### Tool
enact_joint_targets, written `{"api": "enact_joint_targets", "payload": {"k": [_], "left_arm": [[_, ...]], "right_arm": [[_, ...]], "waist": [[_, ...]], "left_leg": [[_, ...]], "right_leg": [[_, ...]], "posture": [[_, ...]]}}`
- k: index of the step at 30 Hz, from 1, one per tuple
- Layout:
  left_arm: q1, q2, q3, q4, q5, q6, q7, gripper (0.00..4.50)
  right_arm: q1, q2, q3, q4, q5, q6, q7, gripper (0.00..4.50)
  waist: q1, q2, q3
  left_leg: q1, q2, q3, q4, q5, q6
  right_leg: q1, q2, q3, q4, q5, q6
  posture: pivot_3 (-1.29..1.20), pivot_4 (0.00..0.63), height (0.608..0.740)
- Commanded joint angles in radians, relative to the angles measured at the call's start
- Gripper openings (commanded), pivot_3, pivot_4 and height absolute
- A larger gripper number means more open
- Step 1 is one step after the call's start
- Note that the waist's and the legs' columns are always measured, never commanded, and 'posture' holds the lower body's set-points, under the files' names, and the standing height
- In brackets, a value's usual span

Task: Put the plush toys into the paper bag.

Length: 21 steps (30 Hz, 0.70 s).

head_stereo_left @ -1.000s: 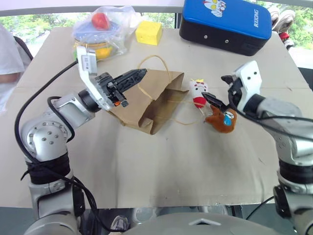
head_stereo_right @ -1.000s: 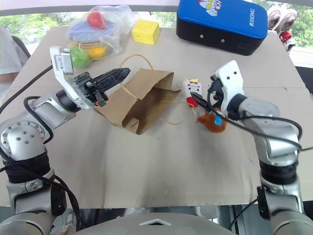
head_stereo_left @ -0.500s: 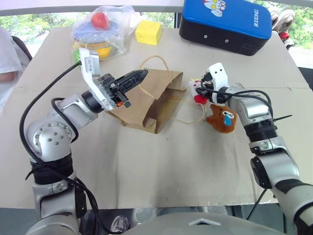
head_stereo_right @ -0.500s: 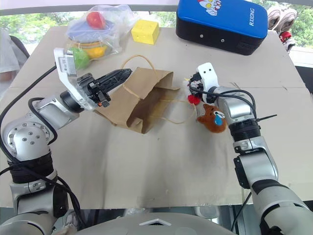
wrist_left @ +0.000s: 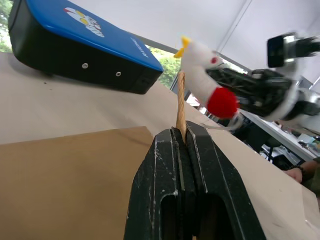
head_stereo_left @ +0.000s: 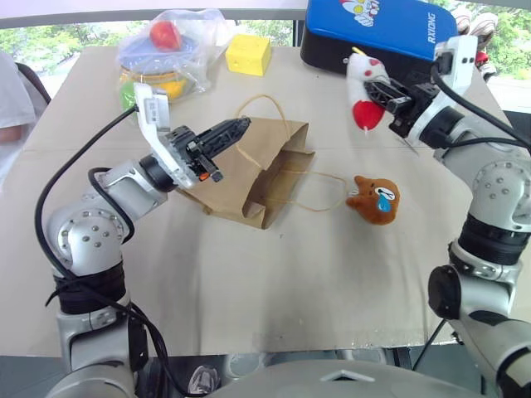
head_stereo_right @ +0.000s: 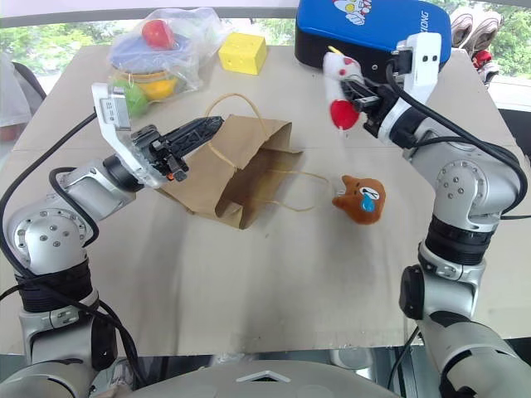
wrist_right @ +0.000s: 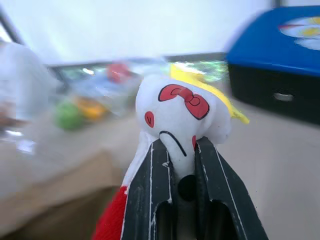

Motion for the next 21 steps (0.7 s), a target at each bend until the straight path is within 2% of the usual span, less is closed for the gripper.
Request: {"api": "enact_joint_targets", "payload": {"k": [1, 7, 12, 21], "left_arm": [[-0.037, -0.01, 0.017, 0.001, -0.028, -0.006, 0.011, 0.0], [-0.047, -0.025, 0.026, 0.003, -0.051, -0.005, 0.033, 0.0], [-0.048, -0.028, 0.038, 0.0, -0.069, -0.007, 0.049, 0.0], [-0.011, -0.022, 0.024, -0.041, -0.081, -0.004, 0.042, 0.0]], "right_arm": [[0.04, 0.032, 0.042, -0.127, 0.069, 0.107, -0.063, 0.02], [0.136, 0.152, 0.162, -0.114, 0.044, 0.077, -0.14, 0.02], [0.196, 0.116, 0.283, -0.07, 0.013, 0.051, -0.105, 0.02], [0.129, 0.099, 0.388, 0.022, 0.015, 0.028, -0.025, 0.02]], "waist": [[0.002, 0.0, 0.0], [0.003, 0.0, 0.0], [0.002, 0.0, 0.0], [0.001, 0.0, 0.0]], "left_leg": [[0.0, 0.0, 0.0, 0.0, 0.0, 0.0], [-0.001, -0.001, 0.0, 0.0, 0.0, 0.0], [-0.001, -0.001, 0.0, 0.0, 0.0, 0.0], [-0.001, -0.001, -0.001, 0.0, 0.0, 0.0]], "right_leg": [[0.0, 0.0, 0.0, -0.001, 0.0, 0.0], [0.0, -0.001, 0.0, -0.001, 0.0, 0.0], [0.0, -0.001, 0.0, -0.001, 0.0, 0.0], [0.0, 0.0, -0.001, -0.001, 0.0, 0.0]], "posture": [[0.0, 0.15, 0.74], [0.0, 0.15, 0.74], [0.0, 0.15, 0.74], [0.0, 0.15, 0.74]]}}
